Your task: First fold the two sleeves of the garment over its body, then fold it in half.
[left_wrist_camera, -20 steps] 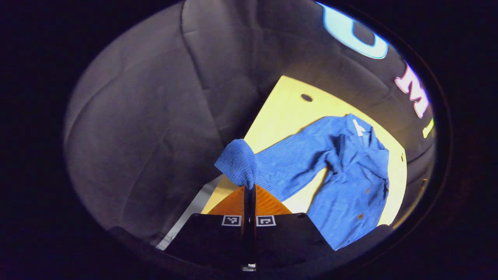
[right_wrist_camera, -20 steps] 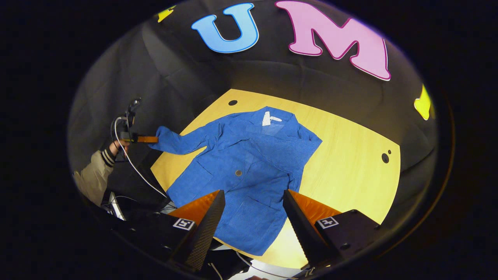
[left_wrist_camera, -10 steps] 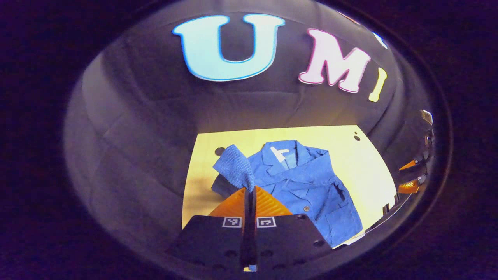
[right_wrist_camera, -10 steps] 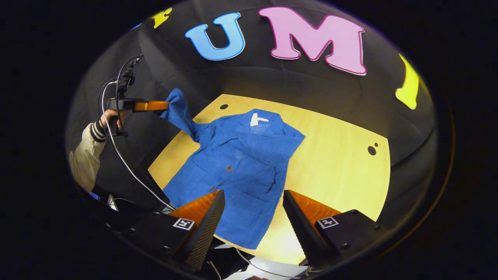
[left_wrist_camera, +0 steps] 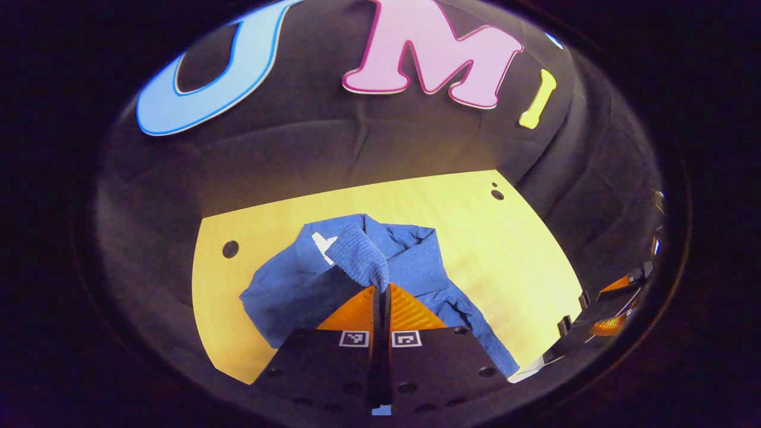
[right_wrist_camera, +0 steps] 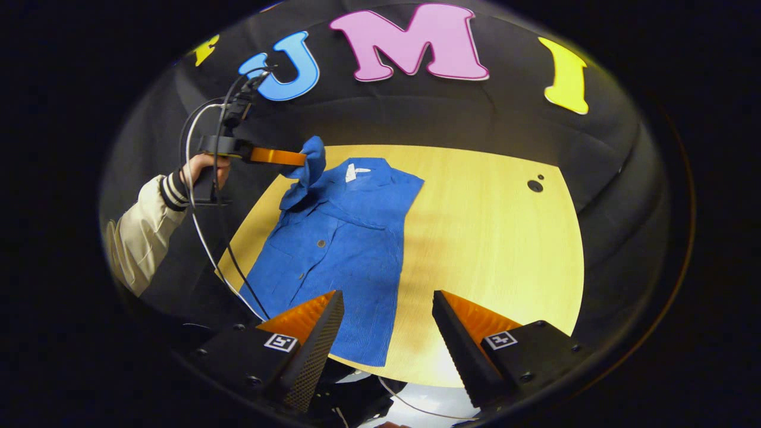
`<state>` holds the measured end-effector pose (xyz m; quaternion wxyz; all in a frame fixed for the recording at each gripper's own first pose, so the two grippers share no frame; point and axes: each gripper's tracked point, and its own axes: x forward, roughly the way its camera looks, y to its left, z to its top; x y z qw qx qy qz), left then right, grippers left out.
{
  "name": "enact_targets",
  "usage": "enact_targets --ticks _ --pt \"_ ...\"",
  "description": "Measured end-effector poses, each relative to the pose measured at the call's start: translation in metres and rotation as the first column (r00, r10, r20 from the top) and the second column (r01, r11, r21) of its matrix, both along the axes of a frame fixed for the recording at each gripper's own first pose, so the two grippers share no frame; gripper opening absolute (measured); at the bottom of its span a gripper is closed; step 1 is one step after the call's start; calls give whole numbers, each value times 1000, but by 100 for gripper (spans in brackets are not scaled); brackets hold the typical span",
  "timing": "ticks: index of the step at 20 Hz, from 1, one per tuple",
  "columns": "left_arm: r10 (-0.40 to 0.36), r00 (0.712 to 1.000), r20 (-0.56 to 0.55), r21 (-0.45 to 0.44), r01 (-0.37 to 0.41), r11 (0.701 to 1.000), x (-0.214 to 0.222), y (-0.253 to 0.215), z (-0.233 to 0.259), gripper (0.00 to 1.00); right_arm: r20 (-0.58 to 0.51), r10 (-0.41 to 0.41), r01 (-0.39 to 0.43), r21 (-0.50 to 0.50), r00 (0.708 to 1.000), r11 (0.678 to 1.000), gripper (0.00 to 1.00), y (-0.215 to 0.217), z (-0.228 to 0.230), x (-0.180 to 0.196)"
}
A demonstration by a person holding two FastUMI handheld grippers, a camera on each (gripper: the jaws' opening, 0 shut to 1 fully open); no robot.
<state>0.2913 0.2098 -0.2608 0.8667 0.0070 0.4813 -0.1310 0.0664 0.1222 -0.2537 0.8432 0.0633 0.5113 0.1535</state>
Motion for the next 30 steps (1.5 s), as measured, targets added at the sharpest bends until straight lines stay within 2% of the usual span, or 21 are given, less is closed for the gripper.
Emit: enact_targets --ticks 5,7,8,9,10,11,12,13,14,15,16,17,20,22,23,24,27,30 --pt "-25 994 -109 9 26 1000 28 -51 -71 0 -50 -76 78 29 996 997 98 -17 -25 -17" --pt "-62 989 -134 14 65 998 32 -71 -91 0 -70 -96 99 30 993 995 98 -26 -36 -22" --pt "-117 979 -167 -39 112 993 26 -91 -98 0 -82 -104 107 33 991 994 97 -28 -41 -25" --pt "-168 966 -196 -100 151 983 18 -110 -99 5 -92 -108 112 35 990 993 98 -30 -45 -27" --pt "-181 963 -201 -117 160 980 21 -122 -105 5 -100 -109 113 36 989 993 97 -32 -48 -27" --pt "-187 965 -184 -141 162 977 25 -128 -104 19 -103 -107 111 36 989 993 98 -33 -50 -27" --pt "-176 970 -168 -150 151 977 31 -133 -104 27 -104 -104 108 36 989 994 97 -34 -51 -26" --pt "-178 971 -161 -179 148 973 29 -141 -100 42 -102 -101 105 39 990 994 97 -35 -52 -26" --pt "-184 969 -163 -201 150 968 27 -146 -94 43 -104 -99 104 42 990 994 97 -37 -53 -25" --pt "-187 967 -170 -203 152 967 23 -146 -93 59 -109 -97 103 44 989 994 97 -38 -55 -26" --pt "-184 967 -175 -186 151 971 18 -142 -90 67 -114 -99 104 45 989 994 97 -39 -58 -26" --pt "-177 970 -164 -169 150 974 16 -138 -85 85 -118 -101 107 49 988 993 97 -40 -60 -27" --pt "-130 978 -163 -132 109 985 -7 -114 -67 85 -135 -98 108 69 986 992 97 -31 -66 -25" --pt "-86 976 -200 -86 70 994 -39 -84 -61 85 -141 -81 92 72 987 993 97 -24 -67 -28" --pt "-77 974 -214 -72 63 995 -60 -72 -58 82 -148 -73 84 76 986 994 97 -16 -68 -29" --pt "-67 973 -220 -51 57 997 -83 -54 -58 85 -156 -63 76 82 986 994 98 -9 -70 -30" --pt "4 970 -245 25 2 1000 -155 7 -64 85 -189 -29 44 80 981 996 99 15 -80 -38" --pt "98 943 -319 71 -79 994 -237 67 -86 85 -236 15 -5 42 972 999 99 33 -98 -53"
